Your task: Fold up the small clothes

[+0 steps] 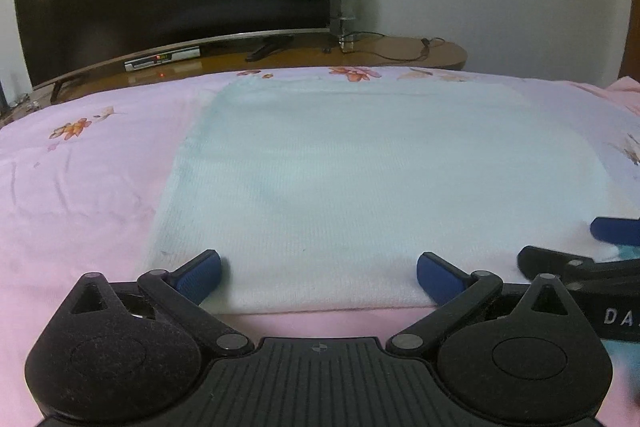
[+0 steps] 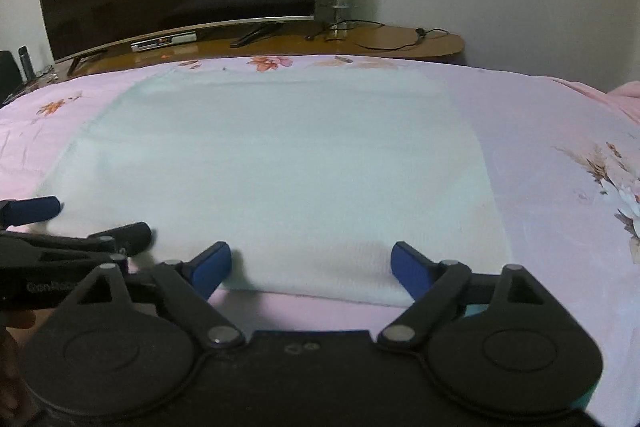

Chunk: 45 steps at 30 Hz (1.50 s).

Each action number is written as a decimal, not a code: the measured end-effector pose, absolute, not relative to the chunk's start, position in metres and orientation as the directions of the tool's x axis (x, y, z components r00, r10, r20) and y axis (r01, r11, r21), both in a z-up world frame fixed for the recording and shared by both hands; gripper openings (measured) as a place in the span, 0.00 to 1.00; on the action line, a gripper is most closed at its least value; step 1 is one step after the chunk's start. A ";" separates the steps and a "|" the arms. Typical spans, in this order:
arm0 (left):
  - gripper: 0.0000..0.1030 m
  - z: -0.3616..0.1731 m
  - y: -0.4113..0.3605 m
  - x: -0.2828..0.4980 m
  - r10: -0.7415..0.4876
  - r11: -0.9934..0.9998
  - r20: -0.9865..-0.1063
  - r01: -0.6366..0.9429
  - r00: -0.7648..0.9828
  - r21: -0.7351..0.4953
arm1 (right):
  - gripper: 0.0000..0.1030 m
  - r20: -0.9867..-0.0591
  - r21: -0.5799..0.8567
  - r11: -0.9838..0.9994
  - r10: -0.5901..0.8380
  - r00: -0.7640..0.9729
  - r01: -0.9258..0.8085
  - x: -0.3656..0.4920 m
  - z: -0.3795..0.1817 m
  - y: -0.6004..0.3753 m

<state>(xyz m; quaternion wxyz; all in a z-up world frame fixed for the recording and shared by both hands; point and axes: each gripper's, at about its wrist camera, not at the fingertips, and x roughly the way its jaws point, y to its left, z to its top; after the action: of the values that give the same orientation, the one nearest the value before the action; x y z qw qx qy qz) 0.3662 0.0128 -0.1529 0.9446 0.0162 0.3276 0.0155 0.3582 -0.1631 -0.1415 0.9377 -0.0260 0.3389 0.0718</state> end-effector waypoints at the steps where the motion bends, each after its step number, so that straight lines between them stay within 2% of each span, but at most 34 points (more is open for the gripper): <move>1: 1.00 -0.152 0.016 0.365 0.041 0.999 -0.621 -0.018 0.783 0.043 | 0.85 -0.635 -0.002 0.988 0.120 0.763 -0.157 0.358 -0.143 -0.165; 9: 1.00 -0.155 0.037 0.348 0.044 0.999 -0.622 -0.024 0.782 0.039 | 0.85 -0.633 0.010 0.998 0.057 0.772 -0.066 0.348 -0.142 -0.217; 17: 1.00 -0.153 0.035 0.349 0.059 0.998 -0.629 -0.037 0.775 0.048 | 0.97 -0.658 0.013 0.999 0.039 0.752 -0.040 0.355 -0.147 -0.222; 20: 1.00 -0.152 0.036 0.351 0.054 0.998 -0.635 -0.020 0.770 0.060 | 0.87 -0.665 0.032 0.999 0.041 0.746 -0.027 0.351 -0.138 -0.225; 21: 1.00 -0.152 0.037 0.351 0.050 0.998 -0.634 -0.020 0.772 0.055 | 0.78 -0.651 0.039 0.999 0.042 0.758 -0.022 0.349 -0.134 -0.225; 23: 1.00 -0.154 0.037 0.350 0.049 0.998 -0.628 -0.020 0.776 0.054 | 0.73 -0.621 0.051 0.999 0.040 0.783 -0.011 0.344 -0.129 -0.227; 26: 1.00 -0.155 0.036 0.350 0.058 0.998 -0.626 -0.026 0.778 0.060 | 0.73 -0.599 0.069 0.998 0.050 0.799 -0.011 0.347 -0.131 -0.230; 28: 1.00 -0.156 0.036 0.351 0.055 0.998 -0.626 -0.026 0.778 0.056 | 0.80 -0.648 0.068 0.998 0.046 0.760 -0.003 0.355 -0.144 -0.234; 29: 1.00 -0.156 0.036 0.352 0.053 0.998 -0.626 -0.024 0.778 0.055 | 0.83 -0.630 0.072 0.997 0.055 0.775 -0.012 0.355 -0.148 -0.237; 36: 1.00 -0.149 0.037 0.349 0.068 0.997 -0.653 -0.031 0.754 0.068 | 0.84 -0.650 0.059 0.998 0.062 0.758 -0.031 0.357 -0.145 -0.238; 38: 1.00 -0.145 0.042 0.339 0.102 0.995 -0.659 -0.068 0.745 0.077 | 0.77 -0.652 0.070 0.997 0.060 0.756 -0.019 0.351 -0.137 -0.241; 39: 1.00 -0.145 0.047 0.333 0.096 0.995 -0.661 -0.077 0.745 0.057 | 0.66 -0.645 0.089 0.996 0.075 0.761 -0.023 0.344 -0.133 -0.243; 41: 1.00 -0.145 0.056 0.320 0.101 0.994 -0.670 -0.108 0.736 0.030 | 0.57 -0.644 0.113 0.993 0.093 0.759 -0.026 0.334 -0.129 -0.248; 45: 1.00 -0.147 0.071 0.299 0.062 0.986 -0.677 -0.150 0.734 -0.073 | 0.48 -0.618 0.132 0.991 0.098 0.780 -0.021 0.317 -0.121 -0.256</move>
<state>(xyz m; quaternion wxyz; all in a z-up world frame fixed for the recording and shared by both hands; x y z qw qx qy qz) 0.2987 0.0712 -0.1468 0.9290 -0.0612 0.3604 0.0572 0.3168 -0.2555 -0.1208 0.9416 0.0588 0.3302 0.0316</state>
